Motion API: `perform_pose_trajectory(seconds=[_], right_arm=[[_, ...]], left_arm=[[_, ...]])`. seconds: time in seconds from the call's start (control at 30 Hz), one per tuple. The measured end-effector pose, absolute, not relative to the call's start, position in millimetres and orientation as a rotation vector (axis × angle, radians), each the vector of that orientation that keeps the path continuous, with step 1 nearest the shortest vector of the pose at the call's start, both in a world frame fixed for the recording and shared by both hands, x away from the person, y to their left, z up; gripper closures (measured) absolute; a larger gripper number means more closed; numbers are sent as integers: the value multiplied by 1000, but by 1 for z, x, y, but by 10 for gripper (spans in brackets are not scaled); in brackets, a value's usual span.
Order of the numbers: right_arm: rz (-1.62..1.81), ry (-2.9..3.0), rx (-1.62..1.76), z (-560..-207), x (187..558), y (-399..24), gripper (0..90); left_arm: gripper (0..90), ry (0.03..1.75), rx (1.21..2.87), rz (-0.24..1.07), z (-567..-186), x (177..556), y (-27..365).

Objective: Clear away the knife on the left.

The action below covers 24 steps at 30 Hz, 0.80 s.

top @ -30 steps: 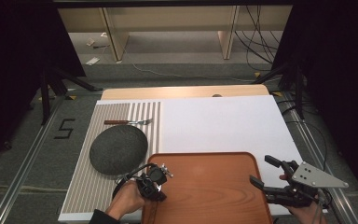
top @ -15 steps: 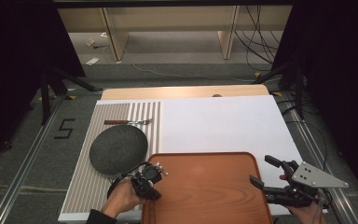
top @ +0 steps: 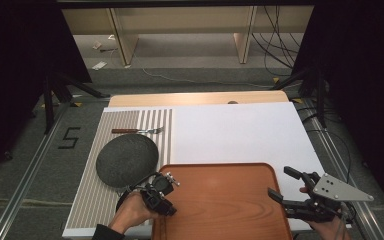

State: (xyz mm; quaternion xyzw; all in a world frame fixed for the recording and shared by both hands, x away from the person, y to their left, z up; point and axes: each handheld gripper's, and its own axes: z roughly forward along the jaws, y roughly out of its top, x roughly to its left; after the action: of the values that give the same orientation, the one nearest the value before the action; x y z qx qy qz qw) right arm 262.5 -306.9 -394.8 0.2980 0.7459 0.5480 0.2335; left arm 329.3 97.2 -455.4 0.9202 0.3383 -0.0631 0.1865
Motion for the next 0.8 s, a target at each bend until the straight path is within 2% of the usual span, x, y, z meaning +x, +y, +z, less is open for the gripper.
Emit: perform_pose_trajectory(seconds=[0.23,0.27,0.47,0.8], right_arm=[[1505,2048,819,-395,263,-307,199],[1504,2048,818,-395,262,-307,199],[1504,2049,817,-395,262,-307,199],[1504,2047,819,-395,263,-307,199]], left_arm=[[475,964,2530,-186,-453,330,97],[419,963,2527,-183,-453,330,97],[329,950,2507,-150,-451,329,95],[232,897,2420,-93,-444,328,95]])
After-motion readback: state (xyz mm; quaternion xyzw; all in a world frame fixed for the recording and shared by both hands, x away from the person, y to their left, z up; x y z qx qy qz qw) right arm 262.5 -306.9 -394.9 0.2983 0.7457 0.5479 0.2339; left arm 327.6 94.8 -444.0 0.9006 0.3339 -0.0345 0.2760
